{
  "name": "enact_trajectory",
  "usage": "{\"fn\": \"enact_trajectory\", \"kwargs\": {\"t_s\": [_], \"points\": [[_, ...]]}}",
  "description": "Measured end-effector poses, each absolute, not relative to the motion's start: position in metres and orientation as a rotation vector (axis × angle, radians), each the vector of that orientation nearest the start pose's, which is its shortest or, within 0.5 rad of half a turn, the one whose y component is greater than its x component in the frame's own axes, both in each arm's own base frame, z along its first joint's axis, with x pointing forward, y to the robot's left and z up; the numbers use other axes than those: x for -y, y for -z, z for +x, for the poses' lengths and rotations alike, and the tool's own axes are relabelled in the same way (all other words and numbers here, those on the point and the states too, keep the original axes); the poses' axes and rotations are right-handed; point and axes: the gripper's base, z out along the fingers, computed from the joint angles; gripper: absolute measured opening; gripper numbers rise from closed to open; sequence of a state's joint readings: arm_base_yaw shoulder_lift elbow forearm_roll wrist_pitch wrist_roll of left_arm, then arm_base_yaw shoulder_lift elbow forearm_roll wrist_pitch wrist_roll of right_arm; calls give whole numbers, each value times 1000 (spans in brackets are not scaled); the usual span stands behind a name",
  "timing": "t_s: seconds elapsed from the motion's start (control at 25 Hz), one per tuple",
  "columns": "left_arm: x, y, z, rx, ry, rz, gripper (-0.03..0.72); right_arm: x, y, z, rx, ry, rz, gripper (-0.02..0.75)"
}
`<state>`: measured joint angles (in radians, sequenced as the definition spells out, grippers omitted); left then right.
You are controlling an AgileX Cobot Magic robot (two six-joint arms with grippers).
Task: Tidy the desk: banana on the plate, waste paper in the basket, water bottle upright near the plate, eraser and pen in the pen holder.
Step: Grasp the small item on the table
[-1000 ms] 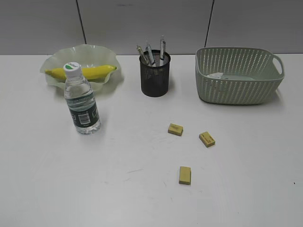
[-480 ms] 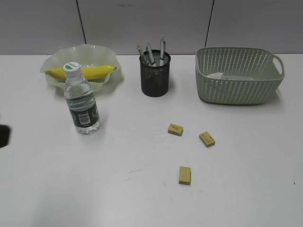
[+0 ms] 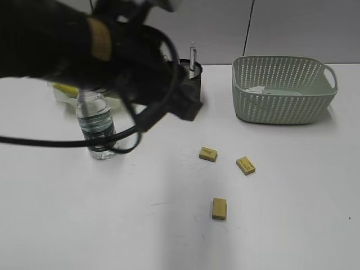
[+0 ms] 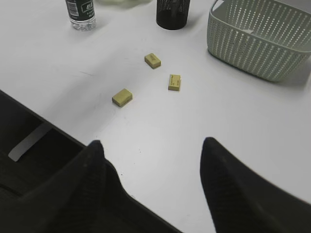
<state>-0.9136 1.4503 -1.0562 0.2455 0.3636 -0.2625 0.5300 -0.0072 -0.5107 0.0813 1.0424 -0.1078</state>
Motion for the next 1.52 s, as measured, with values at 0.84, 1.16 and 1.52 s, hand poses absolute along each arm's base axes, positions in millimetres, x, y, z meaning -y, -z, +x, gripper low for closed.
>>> {"fn": "enact_trajectory", "kwargs": {"t_s": [0.84, 1.16, 1.52], "points": [[348, -214, 305, -2806, 276, 895, 456, -2, -282, -9, -1920, -366, -637, 489], [368, -173, 283, -3035, 211, 663, 456, -2, -282, -9, -1920, -366, -637, 489], [383, -141, 259, -3140, 105, 623, 457, -2, -282, -9, -1921, -367, -636, 488]]}}
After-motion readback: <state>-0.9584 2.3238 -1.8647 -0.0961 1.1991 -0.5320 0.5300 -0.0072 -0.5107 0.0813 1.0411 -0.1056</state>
